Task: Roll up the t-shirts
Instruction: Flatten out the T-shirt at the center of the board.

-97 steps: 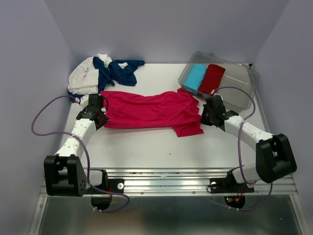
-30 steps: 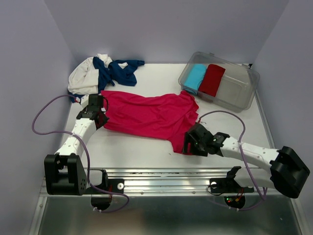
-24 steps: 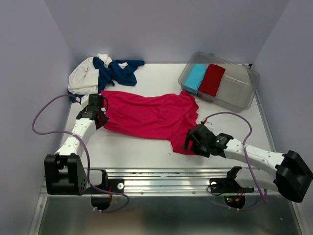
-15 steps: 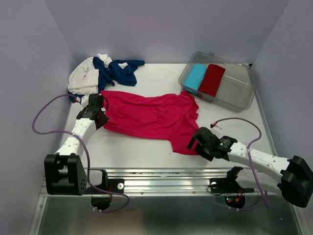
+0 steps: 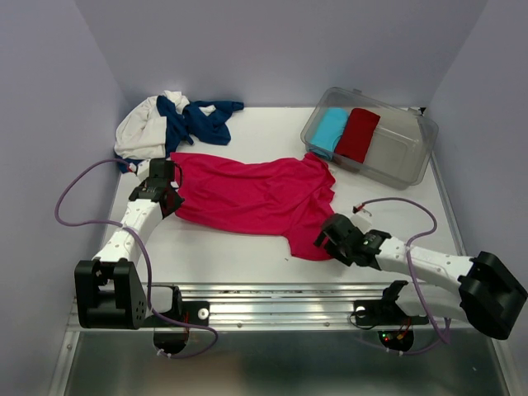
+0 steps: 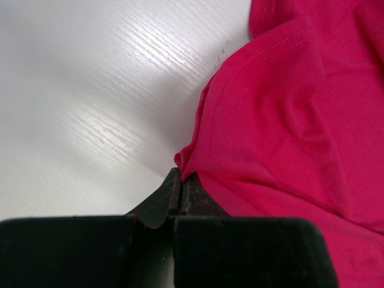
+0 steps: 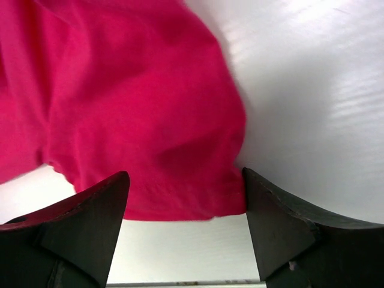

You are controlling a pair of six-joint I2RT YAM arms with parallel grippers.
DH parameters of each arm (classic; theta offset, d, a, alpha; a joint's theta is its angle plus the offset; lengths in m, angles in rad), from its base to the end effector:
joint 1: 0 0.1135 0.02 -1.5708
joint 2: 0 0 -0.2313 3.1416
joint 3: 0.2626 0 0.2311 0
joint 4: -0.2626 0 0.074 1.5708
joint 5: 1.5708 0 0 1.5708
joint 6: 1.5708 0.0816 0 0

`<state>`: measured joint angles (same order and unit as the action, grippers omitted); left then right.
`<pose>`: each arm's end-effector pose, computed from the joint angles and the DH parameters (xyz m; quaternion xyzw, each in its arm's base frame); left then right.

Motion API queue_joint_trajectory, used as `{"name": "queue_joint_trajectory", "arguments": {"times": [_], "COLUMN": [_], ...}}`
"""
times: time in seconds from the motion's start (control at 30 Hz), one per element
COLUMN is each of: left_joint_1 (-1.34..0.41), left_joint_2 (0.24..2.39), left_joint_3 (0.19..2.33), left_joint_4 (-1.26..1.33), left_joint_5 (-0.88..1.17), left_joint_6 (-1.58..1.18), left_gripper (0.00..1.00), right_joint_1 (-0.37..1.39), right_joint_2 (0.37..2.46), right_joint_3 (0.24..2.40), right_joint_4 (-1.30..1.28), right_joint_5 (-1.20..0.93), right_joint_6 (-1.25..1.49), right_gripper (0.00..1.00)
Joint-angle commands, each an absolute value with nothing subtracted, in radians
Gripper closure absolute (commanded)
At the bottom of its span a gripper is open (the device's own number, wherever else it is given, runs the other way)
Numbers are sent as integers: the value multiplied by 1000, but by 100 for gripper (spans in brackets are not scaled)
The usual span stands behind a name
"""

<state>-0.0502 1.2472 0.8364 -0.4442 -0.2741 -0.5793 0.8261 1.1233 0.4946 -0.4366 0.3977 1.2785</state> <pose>0.2759 0.0083 0.1836 -0.2888 0.8831 0.0142 0.3696 0.1642 0.1315 0.1087 0.2610 0.9139 0.1181 0.2876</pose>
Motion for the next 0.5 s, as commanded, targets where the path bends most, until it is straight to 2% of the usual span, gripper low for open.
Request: {"name": "queue_joint_trajectory", "arguments": {"times": [0.0,0.3,0.47], "left_joint_1": [-46,-46,-46], "left_joint_2": [1218,1201,1193], "left_joint_3": [867,847,842], "left_joint_4": [-430,-428,-430], "left_joint_5": [-282,-276,-275], "left_joint_6": [-561,-552,-549], "left_gripper": [100,100,100], "right_joint_1": [831,781,759], "right_joint_2": [1189,1256,1307], "right_joint_3": [492,494,514], "right_joint_4": [-316,-178,-153], "right_joint_5": [416,393,391], "right_joint_6": [1238,1216,1213], "right_gripper": [20,28,40]}}
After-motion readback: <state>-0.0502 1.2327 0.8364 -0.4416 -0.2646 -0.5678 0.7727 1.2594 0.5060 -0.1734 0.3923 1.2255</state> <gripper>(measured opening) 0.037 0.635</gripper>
